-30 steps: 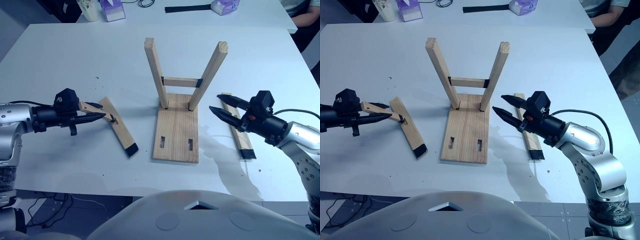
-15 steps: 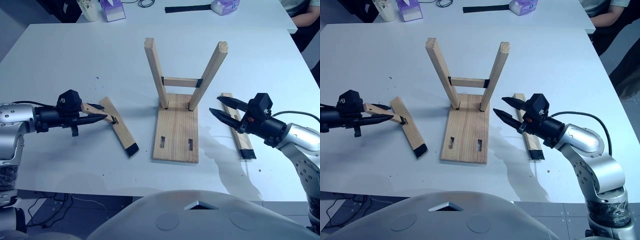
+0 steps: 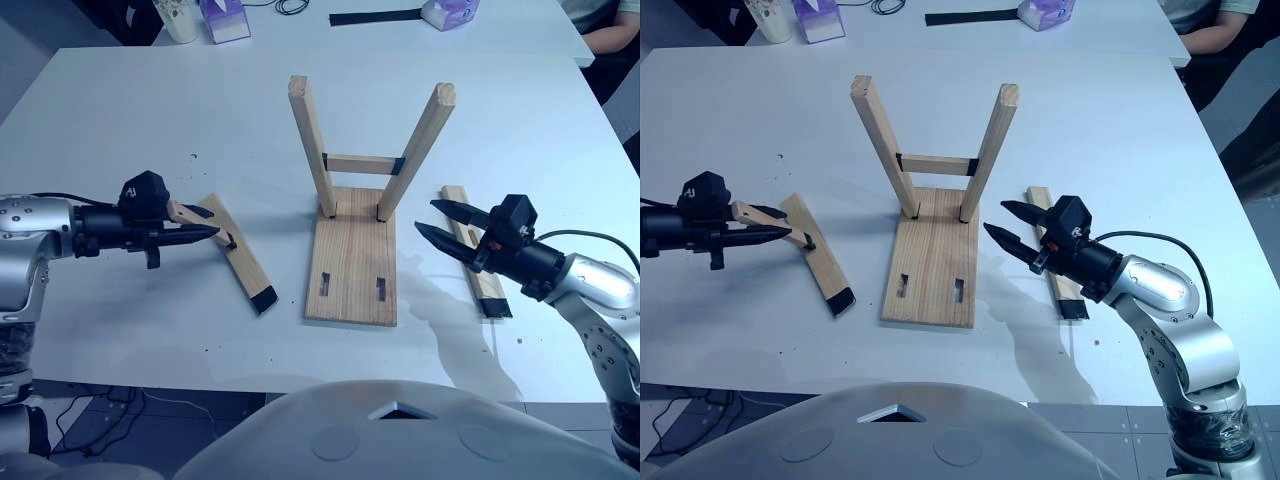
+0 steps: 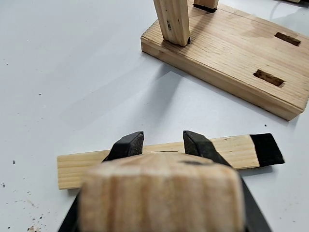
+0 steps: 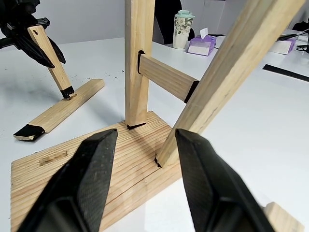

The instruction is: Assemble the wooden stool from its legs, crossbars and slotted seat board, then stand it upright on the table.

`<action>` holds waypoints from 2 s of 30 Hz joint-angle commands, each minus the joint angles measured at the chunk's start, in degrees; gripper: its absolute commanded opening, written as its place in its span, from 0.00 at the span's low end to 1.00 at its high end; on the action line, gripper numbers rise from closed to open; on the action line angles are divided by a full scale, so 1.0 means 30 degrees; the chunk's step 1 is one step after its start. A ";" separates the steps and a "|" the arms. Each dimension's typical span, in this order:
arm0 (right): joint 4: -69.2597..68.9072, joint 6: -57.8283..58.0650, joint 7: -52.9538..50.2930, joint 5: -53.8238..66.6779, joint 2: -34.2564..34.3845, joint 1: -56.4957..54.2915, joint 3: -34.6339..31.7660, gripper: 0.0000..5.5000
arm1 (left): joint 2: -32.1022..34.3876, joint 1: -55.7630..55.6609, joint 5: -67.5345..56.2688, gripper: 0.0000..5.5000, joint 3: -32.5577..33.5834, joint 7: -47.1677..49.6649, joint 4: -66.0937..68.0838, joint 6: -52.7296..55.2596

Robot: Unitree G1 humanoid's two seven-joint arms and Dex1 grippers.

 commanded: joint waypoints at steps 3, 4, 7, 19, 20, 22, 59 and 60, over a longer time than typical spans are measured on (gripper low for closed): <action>0.0262 -0.0221 0.0326 -0.0318 -0.0204 -0.0263 -0.0028 0.40 | -0.0027 0.0226 0.0857 0.24 -0.0502 0.0691 -0.0079 -0.0312; 0.0278 -0.0248 0.0357 -0.0371 -0.0189 -0.0249 -0.0008 0.40 | -0.0003 0.0311 0.0906 0.24 -0.0580 0.0751 -0.0119 -0.0262; 0.0280 -0.0306 0.0411 -0.0517 -0.0134 -0.0148 -0.0017 0.40 | 0.0223 0.0645 0.1124 0.24 -0.0811 0.0717 -0.0167 -0.0230; 0.0302 -0.0270 0.0310 -0.0882 -0.0027 -0.0446 0.0265 0.40 | 0.1282 0.0251 0.1958 0.24 -0.3031 0.0158 -0.0323 0.0837; 0.0345 -0.0247 0.0324 -0.0895 -0.0029 -0.0556 0.0310 0.40 | 0.1224 0.0070 0.2233 0.24 -0.3274 0.0361 -0.0106 0.0699; 0.0408 -0.0241 0.0370 -0.0924 -0.0036 -0.0667 0.0396 0.40 | 0.0957 0.0057 0.2540 0.24 -0.3633 0.0797 0.0054 0.0483; 0.1649 -0.0315 0.1997 -0.1130 -0.0858 -0.1999 0.0387 0.40 | -0.2819 0.1704 -0.4794 0.67 0.3717 0.3811 -0.3070 0.1710; 0.1689 -0.0334 0.2027 -0.1142 -0.0864 -0.2029 0.0364 0.40 | -0.2843 0.1777 -0.5477 0.67 0.4197 0.3673 -0.3414 0.2009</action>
